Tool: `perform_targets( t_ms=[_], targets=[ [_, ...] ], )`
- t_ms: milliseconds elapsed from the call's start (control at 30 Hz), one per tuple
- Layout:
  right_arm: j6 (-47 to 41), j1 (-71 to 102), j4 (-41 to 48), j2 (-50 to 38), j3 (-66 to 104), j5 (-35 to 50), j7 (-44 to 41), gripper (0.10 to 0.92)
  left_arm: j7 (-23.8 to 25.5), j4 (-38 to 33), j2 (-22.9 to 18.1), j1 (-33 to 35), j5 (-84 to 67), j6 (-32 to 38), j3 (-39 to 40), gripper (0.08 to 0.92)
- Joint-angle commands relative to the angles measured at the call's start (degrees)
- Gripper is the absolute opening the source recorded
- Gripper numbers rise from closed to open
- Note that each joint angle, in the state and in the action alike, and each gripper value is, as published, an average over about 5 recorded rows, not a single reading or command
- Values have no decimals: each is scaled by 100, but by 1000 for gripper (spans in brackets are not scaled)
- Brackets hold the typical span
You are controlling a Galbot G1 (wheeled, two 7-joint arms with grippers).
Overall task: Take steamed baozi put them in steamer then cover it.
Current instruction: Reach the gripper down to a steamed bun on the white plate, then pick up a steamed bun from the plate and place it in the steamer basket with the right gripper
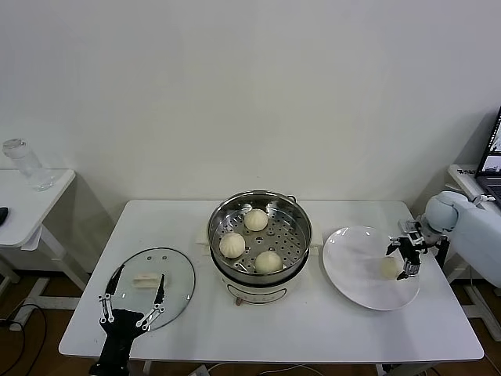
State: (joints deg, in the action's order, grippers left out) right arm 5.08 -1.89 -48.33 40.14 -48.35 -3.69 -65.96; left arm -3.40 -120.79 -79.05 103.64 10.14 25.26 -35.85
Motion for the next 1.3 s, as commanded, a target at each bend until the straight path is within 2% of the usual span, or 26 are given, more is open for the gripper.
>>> perform_targets(
  t_ms=[33, 267, 500, 600, 800, 967, 1133, 1300],
  targets=[
    [16, 52, 133, 86, 4, -38, 60, 815, -6, 2, -4, -10, -4, -3, 6, 823],
    [16, -64, 36, 61, -53, 12, -32, 718, -5, -17, 38, -42, -2, -1, -19, 823],
    [-64, -949, -485, -14, -348, 365, -343, 689, -8, -41, 61, -107, -4, -43, 18, 823],
    [-170, -1802, -850, 67, -902, 823, -668, 688, -8, -24, 67, -146, 1, -54, 63, 823],
    [-515, -3850, -1412, 723, -2393, 2112, -1150, 695, -11, -41, 97, -181, -2, -78, 98, 823],
    [-859, -4630, -1874, 1402, -3055, 3052, -1119, 696, -16, -38, 111, -209, -6, -82, 105, 823],
    [-1123, -4696, -2236, 1940, -3308, 3425, -846, 695, -25, -71, 115, -245, -14, -109, 107, 823],
    [-1271, -4337, -2266, 2307, -3396, 3221, -508, 689, -40, -113, 116, -257, -25, -125, 79, 823]
  ],
)
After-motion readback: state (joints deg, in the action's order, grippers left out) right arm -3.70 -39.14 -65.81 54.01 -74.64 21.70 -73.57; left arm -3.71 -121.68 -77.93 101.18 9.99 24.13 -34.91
